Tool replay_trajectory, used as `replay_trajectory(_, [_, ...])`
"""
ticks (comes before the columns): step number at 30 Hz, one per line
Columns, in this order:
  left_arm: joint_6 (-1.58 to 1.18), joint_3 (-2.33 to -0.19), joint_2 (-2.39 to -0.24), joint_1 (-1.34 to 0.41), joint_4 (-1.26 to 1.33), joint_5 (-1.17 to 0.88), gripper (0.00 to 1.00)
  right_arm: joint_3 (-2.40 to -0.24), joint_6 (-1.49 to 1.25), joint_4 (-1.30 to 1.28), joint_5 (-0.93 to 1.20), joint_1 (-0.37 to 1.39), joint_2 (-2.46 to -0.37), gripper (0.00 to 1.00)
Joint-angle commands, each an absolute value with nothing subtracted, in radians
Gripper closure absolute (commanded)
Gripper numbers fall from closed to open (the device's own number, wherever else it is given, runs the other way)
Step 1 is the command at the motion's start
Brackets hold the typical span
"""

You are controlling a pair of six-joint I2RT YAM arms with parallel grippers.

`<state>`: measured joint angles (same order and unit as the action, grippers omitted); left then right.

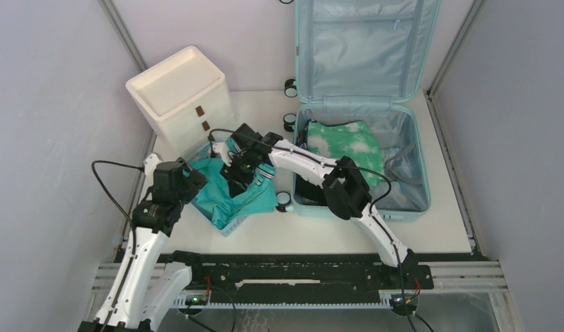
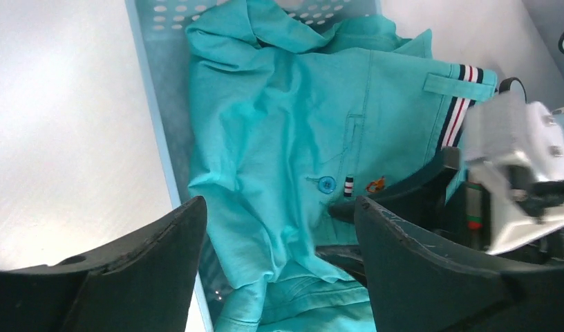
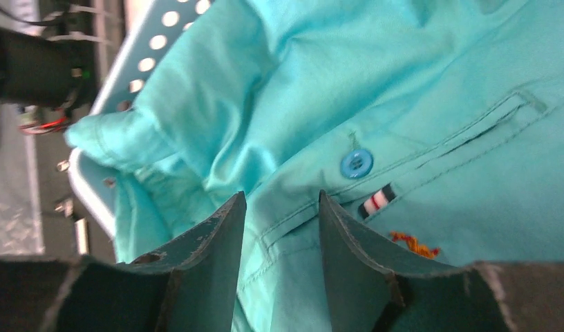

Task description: Open, take out, and arrange the luggage

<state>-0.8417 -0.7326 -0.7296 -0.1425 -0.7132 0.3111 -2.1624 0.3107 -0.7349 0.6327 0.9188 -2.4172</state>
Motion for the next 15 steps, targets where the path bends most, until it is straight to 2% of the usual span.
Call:
replay_trajectory(1, [-0.747, -0.740, -0.723, -0.101, -0.689, 0.298, 0.16, -2.201, 0.317, -0.783, 0.907, 0.835, -2.291, 0.48])
replay_trajectory(6, [-0.735, -0.717, -0.754, -0.044, -0.677, 0.276, 0.10, -2.157, 0.385, -0.829, 1.046, 0.752, -2.139, 0.43])
replay_trajectory(15, [-0.782, -0.602, -0.810, 0.018, -0.603, 0.213, 0.08, -1.964, 0.440, -0.876, 1.043, 0.603, -1.910, 0.32])
